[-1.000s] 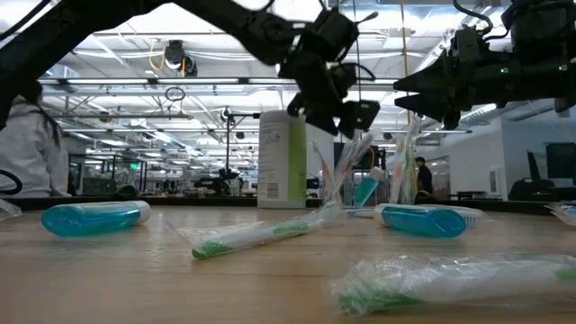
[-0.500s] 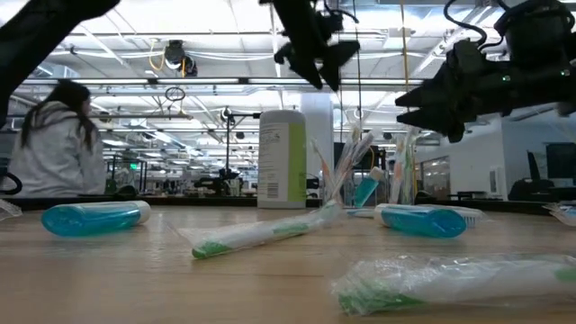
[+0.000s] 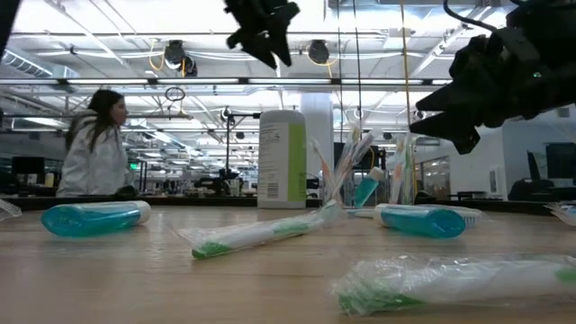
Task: Pick & Place toothbrushing station
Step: Put the blue toothbrush into the transparent organizer
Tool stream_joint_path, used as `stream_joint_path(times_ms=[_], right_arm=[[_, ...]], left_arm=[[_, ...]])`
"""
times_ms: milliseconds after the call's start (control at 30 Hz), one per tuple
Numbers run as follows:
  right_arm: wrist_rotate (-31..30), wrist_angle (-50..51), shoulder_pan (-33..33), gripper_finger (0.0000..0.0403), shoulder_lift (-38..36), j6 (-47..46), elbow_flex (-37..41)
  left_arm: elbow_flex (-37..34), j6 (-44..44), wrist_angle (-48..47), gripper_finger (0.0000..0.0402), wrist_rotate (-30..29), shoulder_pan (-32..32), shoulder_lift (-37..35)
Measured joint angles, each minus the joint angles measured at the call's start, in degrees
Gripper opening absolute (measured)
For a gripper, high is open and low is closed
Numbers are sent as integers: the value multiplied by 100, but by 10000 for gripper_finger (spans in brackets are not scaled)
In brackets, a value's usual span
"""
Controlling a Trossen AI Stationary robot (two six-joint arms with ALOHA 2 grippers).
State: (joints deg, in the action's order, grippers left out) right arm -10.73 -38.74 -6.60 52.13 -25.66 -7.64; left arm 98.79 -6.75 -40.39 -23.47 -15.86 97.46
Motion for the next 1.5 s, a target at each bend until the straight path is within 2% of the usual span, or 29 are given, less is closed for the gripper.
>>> stream_joint_path(times_ms=[100, 300, 400, 500, 600, 733, 833, 933, 1067, 1167, 1300, 1500], right_arm=[[-340, -39, -276, 212, 223, -186, -6], [-889, -481, -582, 212, 858, -368, -23], [-860, -804, -682, 212, 1213, -232, -152], [-681, -899, -834, 208, 1641, 300, -686], [-394, -844, -941, 198, 2184, 1137, -1436], [420, -282, -977, 182, 2738, 2467, -2408], [620, 1034, -939, 172, 2788, 3266, -3069], [317, 2787, -828, 167, 2693, 3605, -3757], [304, 4894, -571, 166, 2683, 4008, -4619], [320, 5751, -346, 166, 2685, 4757, -4800], [186, 6381, -51, 166, 2690, 5655, -4627], [43, 6516, 100, 167, 2688, 6241, -4197]], left_arm=[[-1153, -72, 808, 209, 58, 3, -705], [-3201, 211, 2510, 209, 839, 102, -1848], [-3898, 427, 3081, 209, 1240, 136, -2205], [-4335, 608, 3173, 209, 1340, 149, -2451], [-4554, 625, 3154, 209, 1316, 143, -2456], [-4602, 733, 3111, 209, 1312, 90, -2456], [-4595, 715, 3089, 209, 1309, 100, -2457], [-4599, 763, 2855, 209, 1419, 88, -2730], [-4582, 882, 2686, 209, 1443, 61, -3161], [-4593, 846, 2626, 209, 1474, 74, -3416], [-4586, 820, 2510, 209, 1440, 79, -3579], [-4586, 792, 2396, 209, 1443, 81, -3572]])
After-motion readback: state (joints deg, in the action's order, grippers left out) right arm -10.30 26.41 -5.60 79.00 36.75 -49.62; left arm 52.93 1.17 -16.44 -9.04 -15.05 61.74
